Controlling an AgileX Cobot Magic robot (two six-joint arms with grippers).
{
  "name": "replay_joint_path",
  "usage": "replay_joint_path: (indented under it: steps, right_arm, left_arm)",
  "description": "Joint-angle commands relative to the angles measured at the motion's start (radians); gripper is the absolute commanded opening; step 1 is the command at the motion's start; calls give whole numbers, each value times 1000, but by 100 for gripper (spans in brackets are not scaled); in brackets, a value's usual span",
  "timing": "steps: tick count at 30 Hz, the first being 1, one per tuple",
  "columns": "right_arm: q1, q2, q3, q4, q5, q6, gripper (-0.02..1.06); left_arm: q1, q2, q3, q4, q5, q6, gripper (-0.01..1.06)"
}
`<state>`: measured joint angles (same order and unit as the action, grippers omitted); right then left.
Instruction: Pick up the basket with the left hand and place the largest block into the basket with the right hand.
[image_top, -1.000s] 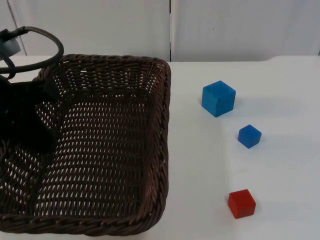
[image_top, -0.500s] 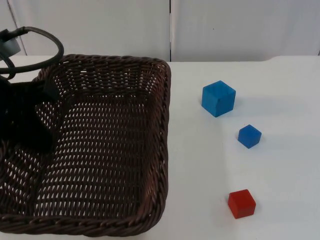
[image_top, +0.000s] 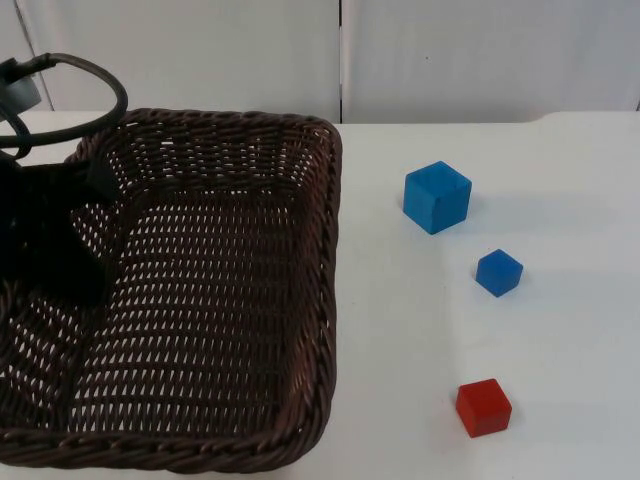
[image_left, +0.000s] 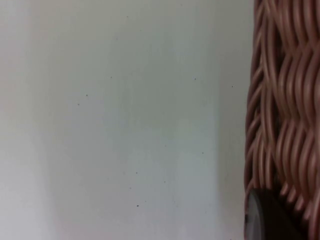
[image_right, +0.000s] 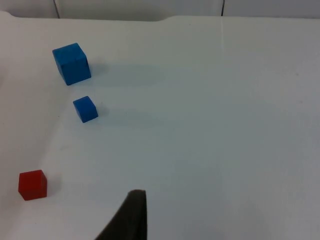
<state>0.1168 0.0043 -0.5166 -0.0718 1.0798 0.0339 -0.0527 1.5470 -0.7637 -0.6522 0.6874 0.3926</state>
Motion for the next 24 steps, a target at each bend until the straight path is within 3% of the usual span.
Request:
replay_joint_path:
  steps: [1, 9, 13, 24]
  right_arm:
    - [-5, -4, -2, 3, -9, -6, 105]
    - [-5, 147, -58, 1, -62, -13, 105]
    - [-5, 304, -130, 1, -128, -44, 105]
    - [-4, 690, -267, 33, -158, -152, 105]
  left_arm:
    - [1, -15, 2, -12, -2, -5, 0]
    - [1, -15, 2, -12, -4, -5, 0]
    - [1, -15, 2, -12, -4, -5, 0]
    - [1, -15, 2, -12, -4, -5, 0]
